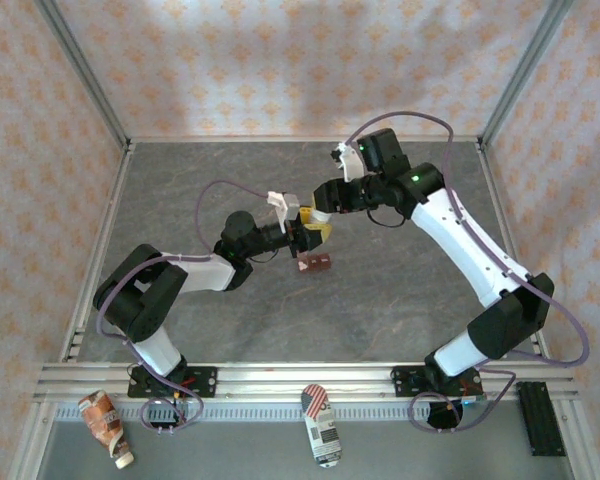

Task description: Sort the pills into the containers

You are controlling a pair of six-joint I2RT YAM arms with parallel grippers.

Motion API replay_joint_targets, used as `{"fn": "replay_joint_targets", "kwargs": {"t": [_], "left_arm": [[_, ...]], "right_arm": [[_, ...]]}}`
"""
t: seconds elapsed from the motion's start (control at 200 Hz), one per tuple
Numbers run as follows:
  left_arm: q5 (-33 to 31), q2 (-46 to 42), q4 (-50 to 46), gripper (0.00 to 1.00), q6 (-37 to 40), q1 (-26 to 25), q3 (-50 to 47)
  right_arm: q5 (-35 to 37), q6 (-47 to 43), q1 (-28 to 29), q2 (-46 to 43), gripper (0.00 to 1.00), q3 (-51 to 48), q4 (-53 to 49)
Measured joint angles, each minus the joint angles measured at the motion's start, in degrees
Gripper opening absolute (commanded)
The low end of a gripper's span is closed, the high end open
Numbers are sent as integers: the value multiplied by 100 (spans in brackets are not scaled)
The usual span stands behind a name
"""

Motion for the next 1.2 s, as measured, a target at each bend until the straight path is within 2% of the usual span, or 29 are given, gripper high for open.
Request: {"fn": "replay_joint_targets", "kwargs": {"t": [0.18,0.36,0.46,0.545,0.701,0.846,1.051,1.196], "left_arm": [[-866,0,-181,0,538,-127,-203],[-2455,-17,-343,0,1322,-542,-461],[-3246,-15,-483,0,1617,-732,-496],[-3650,-11,-496,0,1777,-828,-496],[-3842,-9,-170,0,1939,-1003,-439],[-3829,-11,83,0,1947,-1032,-396],[-3460,-11,146,0,1886,-863,-400],[-2684,-35,186,0,1617,-599,-415]], "right_arm": [[990,933,369,9,41,-378,570],[1923,1897,708,229,41,-538,789],[2210,2288,802,382,44,-566,918],[2337,2533,839,490,51,-566,1038],[2339,2806,874,612,72,-564,1104],[2208,2806,640,354,81,-634,1154],[1847,2566,7,-734,83,-656,1161],[1456,2011,-129,-1038,81,-404,1034]]}}
